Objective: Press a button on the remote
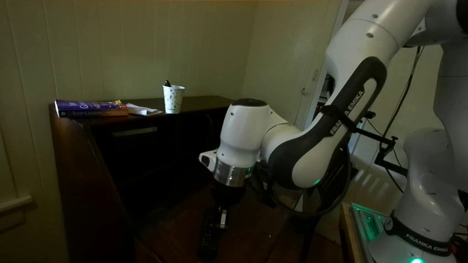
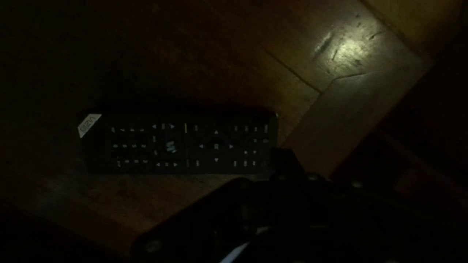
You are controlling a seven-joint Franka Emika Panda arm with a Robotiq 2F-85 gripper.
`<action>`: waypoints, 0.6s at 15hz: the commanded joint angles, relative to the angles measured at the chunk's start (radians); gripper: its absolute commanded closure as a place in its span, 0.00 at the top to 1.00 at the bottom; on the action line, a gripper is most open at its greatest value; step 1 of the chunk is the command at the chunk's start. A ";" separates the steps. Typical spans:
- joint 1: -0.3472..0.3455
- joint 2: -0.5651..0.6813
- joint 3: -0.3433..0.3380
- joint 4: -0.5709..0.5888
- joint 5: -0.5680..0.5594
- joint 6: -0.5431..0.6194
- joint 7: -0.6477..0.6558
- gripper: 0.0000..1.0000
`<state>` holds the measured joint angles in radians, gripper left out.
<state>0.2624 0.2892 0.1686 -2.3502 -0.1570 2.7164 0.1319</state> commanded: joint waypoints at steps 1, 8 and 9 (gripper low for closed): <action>-0.023 -0.247 0.033 -0.153 0.057 -0.046 -0.041 0.34; -0.005 -0.644 0.032 -0.235 0.117 -0.308 -0.052 0.82; -0.007 -0.704 0.034 -0.231 0.111 -0.382 -0.036 0.88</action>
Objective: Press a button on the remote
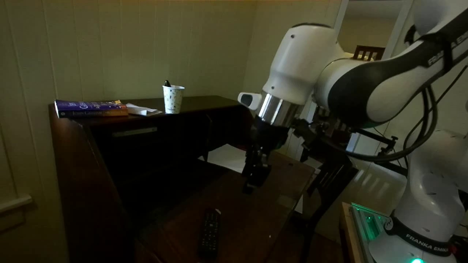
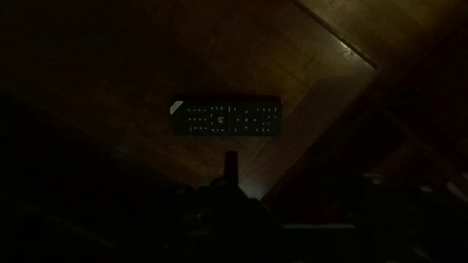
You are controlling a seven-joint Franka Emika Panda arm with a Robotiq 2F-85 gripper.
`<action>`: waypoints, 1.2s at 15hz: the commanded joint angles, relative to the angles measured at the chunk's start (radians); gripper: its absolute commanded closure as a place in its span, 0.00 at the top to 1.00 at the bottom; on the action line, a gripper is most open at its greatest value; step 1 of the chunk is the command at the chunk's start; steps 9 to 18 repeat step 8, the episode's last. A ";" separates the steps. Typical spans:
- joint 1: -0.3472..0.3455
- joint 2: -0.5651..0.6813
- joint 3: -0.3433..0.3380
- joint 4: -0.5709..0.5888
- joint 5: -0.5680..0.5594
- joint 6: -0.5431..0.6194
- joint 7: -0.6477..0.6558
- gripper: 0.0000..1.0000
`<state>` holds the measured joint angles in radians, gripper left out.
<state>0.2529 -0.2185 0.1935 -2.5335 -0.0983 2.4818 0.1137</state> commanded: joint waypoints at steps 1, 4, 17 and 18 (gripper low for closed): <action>0.004 -0.254 0.010 -0.038 0.062 -0.223 -0.012 0.96; 0.040 -0.414 -0.021 -0.012 0.121 -0.357 -0.091 1.00; 0.013 -0.384 0.005 0.024 0.100 -0.358 -0.066 1.00; 0.013 -0.384 0.005 0.024 0.100 -0.358 -0.066 1.00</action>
